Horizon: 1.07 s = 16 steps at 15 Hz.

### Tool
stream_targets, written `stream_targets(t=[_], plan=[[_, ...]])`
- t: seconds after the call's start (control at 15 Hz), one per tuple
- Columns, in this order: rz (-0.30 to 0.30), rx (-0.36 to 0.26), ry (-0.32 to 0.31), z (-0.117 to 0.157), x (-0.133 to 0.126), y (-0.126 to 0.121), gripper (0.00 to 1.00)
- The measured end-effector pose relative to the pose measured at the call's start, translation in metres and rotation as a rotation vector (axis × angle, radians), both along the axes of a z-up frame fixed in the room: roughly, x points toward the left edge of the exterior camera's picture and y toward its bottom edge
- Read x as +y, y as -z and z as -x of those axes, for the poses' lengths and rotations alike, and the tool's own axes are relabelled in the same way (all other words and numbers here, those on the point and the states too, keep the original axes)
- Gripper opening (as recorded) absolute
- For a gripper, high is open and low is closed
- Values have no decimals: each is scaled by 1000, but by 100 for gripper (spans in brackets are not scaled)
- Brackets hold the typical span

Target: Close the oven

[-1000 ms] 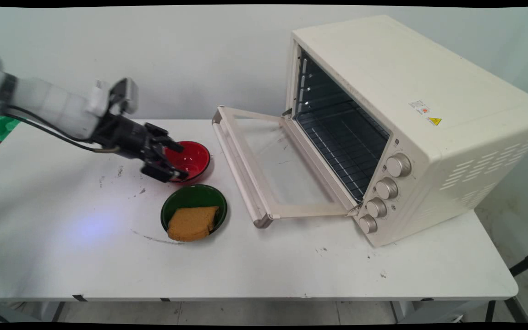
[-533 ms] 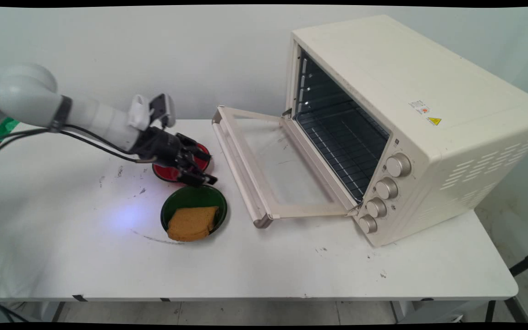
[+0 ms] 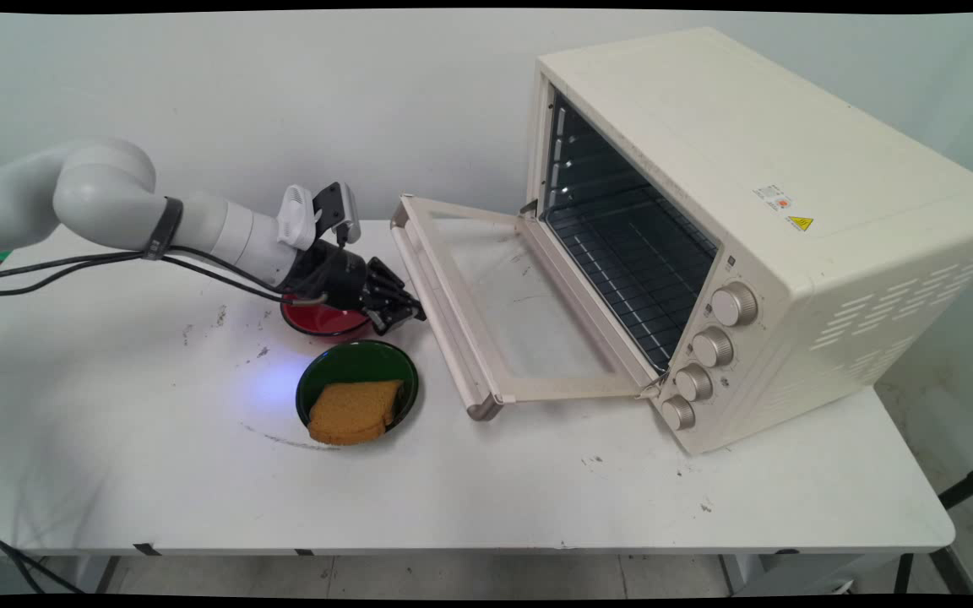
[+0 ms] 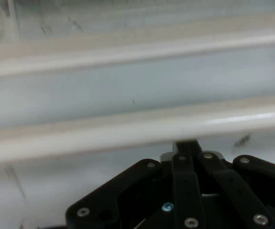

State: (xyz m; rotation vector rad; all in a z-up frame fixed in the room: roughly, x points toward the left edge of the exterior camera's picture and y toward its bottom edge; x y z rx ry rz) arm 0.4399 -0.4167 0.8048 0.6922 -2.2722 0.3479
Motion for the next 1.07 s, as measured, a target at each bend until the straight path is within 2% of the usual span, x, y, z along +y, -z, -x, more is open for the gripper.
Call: stream_targets(t=[0.47, 1.07], plan=[[39, 55, 1, 12, -2, -26, 0], [108, 180, -10, 37, -13, -112, 0]])
